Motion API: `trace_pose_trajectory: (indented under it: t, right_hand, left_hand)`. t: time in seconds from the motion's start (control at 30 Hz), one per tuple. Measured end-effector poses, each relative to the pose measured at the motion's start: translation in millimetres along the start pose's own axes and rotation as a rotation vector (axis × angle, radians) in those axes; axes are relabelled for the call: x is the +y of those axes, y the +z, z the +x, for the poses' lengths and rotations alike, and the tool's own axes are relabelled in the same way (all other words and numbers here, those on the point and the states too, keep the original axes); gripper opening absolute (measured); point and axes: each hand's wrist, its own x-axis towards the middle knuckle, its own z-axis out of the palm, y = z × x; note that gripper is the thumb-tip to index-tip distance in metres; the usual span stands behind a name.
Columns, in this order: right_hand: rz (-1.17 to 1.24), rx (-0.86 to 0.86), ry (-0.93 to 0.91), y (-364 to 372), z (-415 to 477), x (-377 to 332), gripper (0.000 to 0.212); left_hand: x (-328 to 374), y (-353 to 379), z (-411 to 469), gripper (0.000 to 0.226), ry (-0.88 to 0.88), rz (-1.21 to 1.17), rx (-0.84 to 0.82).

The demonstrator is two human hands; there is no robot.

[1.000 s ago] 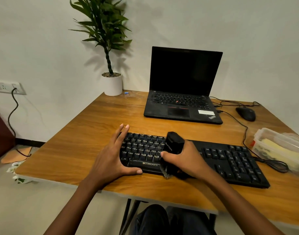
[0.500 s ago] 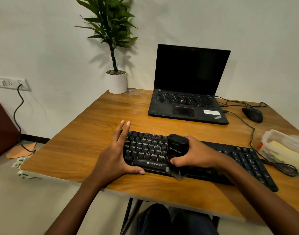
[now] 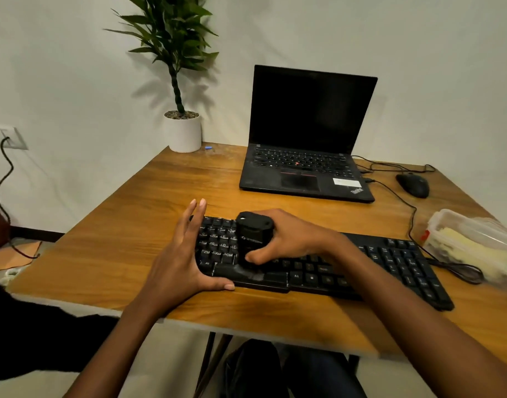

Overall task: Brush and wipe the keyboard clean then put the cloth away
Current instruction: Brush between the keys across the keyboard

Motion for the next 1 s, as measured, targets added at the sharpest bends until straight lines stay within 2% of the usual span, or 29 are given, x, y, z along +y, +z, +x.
trace_pose_trajectory:
  t: [0.13, 0.27, 0.4, 0.57, 0.7, 0.83, 1.0]
  right_hand:
    - [-0.131, -0.081, 0.093, -26.6, -29.8, 9.2, 0.029]
    - [-0.149, -0.032, 0.065, -19.8, -24.9, 3.4, 0.031]
    - [-0.102, -0.02, 0.0, -2.3, 2.1, -6.1, 0.039]
    - [0.02, 0.037, -0.075, 20.1, 23.9, -11.7, 0.035]
    - [-0.015, 0.034, -0.023, 6.7, 2.5, -7.2, 0.044]
    - [-0.08, 0.011, 0.017, -8.0, -19.6, -2.7, 0.042]
    - [-0.049, 0.038, 0.034, -5.6, -21.4, -3.9, 0.043]
  left_hand:
    - [0.3, 0.8, -0.8, 0.139, -0.027, 0.006, 0.0]
    - [2.8, 0.8, -1.6, 0.143, -0.05, 0.003, 0.01]
    - [3.4, 2.6, -1.1, 0.141, -0.05, -0.012, 0.008]
    - [-0.6, 3.1, 0.3, 0.142, -0.02, -0.009, 0.009]
    - [0.7, 3.0, -0.7, 0.141, -0.013, -0.017, 0.025]
    - [2.5, 3.0, -0.7, 0.141, -0.026, 0.012, 0.021]
    - [3.1, 3.2, 0.0, 0.14, -0.022, 0.012, 0.03]
